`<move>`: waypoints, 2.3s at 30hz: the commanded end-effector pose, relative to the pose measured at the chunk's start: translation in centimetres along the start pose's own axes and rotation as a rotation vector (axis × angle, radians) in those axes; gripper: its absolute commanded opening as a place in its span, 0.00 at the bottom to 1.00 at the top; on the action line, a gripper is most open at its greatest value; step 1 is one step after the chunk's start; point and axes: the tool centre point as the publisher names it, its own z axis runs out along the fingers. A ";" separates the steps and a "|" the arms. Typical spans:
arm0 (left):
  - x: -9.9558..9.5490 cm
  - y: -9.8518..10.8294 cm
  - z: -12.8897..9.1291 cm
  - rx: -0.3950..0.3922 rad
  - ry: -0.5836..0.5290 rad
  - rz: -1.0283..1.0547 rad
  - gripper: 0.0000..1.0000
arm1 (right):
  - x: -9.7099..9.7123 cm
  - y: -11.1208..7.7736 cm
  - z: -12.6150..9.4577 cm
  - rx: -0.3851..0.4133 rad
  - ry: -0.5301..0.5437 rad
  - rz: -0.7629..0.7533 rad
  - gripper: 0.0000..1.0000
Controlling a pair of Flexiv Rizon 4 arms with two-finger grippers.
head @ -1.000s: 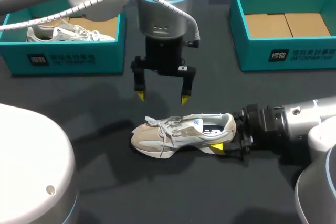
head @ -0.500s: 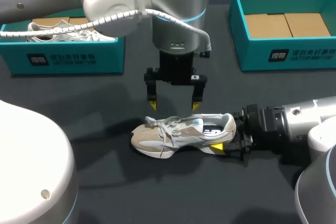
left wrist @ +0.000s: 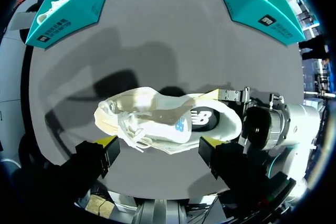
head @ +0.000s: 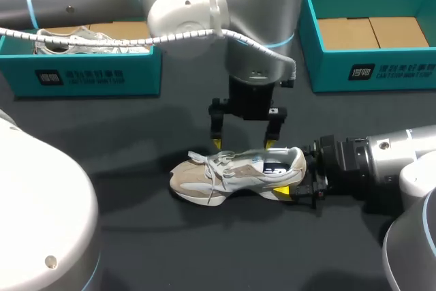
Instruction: Take the shoe out of the shoebox, open the shoe tongue, remove and reinsert the insole, then place the shoe into the shoebox
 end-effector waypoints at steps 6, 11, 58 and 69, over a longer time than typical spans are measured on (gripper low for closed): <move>2.3 -0.2 1.8 -0.021 -0.101 -0.019 1.00 | 0.1 0.1 0.1 0.004 0.000 0.001 0.00; 2.6 -0.2 2.7 -0.038 -0.137 -0.025 1.00 | 0.1 0.1 0.1 0.004 0.000 0.001 0.00; 0.5 0.2 4.8 -0.191 -0.364 -0.076 0.47 | 0.1 0.1 0.1 0.004 0.000 0.001 0.00; -0.4 0.4 3.9 -0.187 -0.319 -0.075 0.00 | 0.1 0.1 0.1 0.004 0.000 0.001 0.00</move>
